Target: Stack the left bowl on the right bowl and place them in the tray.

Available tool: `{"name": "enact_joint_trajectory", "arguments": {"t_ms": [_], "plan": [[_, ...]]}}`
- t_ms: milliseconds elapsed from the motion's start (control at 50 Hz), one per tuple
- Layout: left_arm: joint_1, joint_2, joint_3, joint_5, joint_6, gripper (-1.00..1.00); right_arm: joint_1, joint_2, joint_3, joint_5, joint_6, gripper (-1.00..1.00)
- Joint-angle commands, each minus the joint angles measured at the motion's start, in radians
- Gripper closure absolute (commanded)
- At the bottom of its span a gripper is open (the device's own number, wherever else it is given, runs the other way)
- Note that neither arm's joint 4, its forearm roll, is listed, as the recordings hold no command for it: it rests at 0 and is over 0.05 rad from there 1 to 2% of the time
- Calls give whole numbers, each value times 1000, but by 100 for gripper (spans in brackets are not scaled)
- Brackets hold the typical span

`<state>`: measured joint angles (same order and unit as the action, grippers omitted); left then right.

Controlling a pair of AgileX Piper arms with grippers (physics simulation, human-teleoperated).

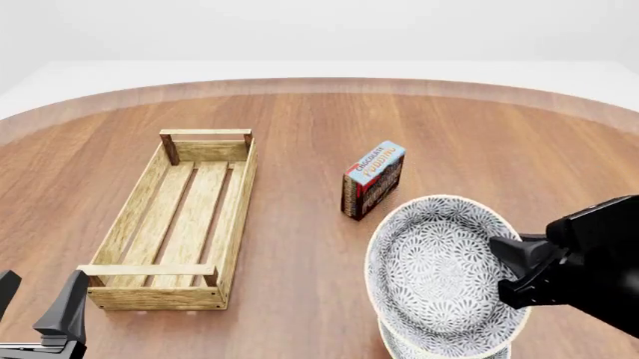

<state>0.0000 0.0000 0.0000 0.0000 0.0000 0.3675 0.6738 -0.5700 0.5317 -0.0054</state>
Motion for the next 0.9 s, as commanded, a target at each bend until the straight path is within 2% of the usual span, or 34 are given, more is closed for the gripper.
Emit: {"name": "enact_joint_trajectory", "arguments": {"t_ms": [20, 240, 640, 900], "plan": [[0, 0, 0, 0, 0, -100, 5, -9, 60, -34, 32, 100], [0, 0, 0, 0, 0, -100, 16, -16, 107, -54, 68, 100], [0, 0, 0, 0, 0, -100, -20, -38, 169, -82, 78, 100], [0, 0, 0, 0, 0, -100, -30, -26, 222, -132, 90, 100]]}}
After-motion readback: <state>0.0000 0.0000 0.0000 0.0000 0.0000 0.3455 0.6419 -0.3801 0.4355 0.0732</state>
